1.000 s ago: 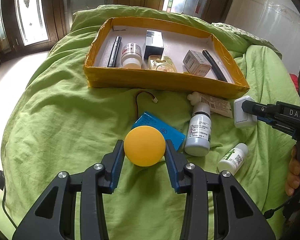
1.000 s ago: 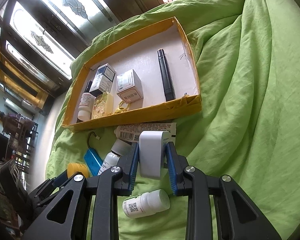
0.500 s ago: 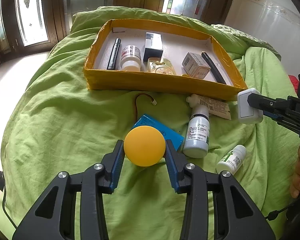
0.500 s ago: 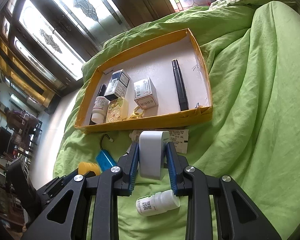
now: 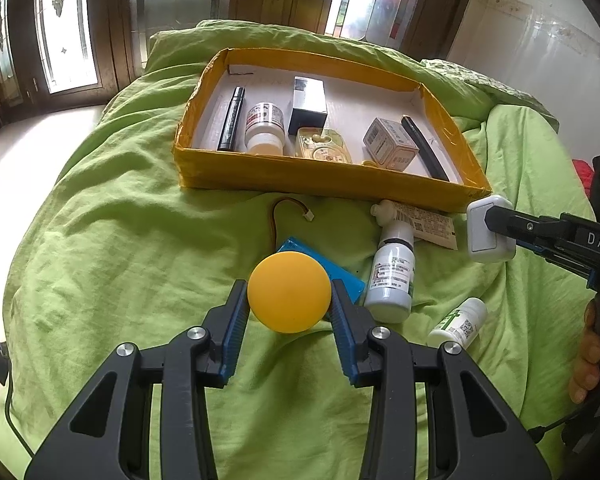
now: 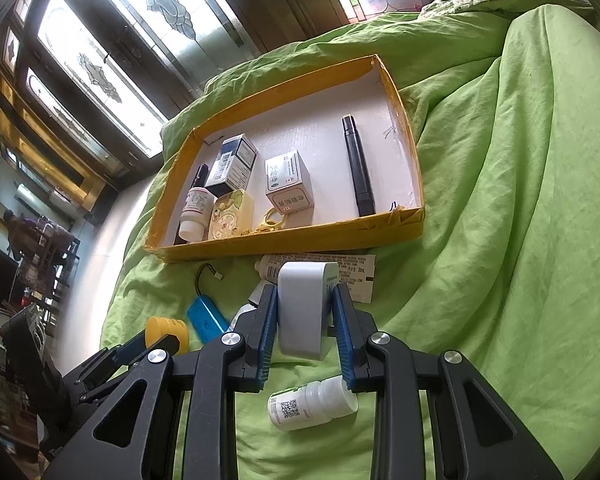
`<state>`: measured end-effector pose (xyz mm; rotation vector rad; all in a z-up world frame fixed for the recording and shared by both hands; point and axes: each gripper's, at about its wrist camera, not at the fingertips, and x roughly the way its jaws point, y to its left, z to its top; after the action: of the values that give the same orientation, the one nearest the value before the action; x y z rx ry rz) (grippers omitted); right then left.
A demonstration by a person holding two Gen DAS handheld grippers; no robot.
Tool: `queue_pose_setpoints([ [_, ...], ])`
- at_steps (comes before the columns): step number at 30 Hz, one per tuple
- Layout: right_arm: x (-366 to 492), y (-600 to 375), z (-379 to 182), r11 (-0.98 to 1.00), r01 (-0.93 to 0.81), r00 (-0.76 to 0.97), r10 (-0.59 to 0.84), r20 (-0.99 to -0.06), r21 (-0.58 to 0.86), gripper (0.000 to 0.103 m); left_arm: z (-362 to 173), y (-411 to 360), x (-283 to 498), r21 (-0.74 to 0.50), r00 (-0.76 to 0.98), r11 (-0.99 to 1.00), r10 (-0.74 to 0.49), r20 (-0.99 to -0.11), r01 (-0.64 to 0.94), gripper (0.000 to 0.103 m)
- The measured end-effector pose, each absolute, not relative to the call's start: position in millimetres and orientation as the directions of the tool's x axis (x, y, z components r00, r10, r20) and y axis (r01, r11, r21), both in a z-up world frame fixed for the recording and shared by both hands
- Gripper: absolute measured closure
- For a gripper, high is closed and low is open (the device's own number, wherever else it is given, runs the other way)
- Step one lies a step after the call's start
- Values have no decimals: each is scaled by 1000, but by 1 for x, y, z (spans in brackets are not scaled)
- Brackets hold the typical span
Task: Organize rigid objects
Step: 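Lift the yellow ball in the left tool and the plug in the right tool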
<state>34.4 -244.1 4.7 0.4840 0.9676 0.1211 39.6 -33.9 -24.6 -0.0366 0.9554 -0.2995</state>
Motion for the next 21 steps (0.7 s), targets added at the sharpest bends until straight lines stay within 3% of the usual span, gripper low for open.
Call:
queue_pose_setpoints([
  [21,31,-243,13,892,114,584,296,-755,438,79,-19,-28,37,-194,556,953,-294,-778,233,65],
])
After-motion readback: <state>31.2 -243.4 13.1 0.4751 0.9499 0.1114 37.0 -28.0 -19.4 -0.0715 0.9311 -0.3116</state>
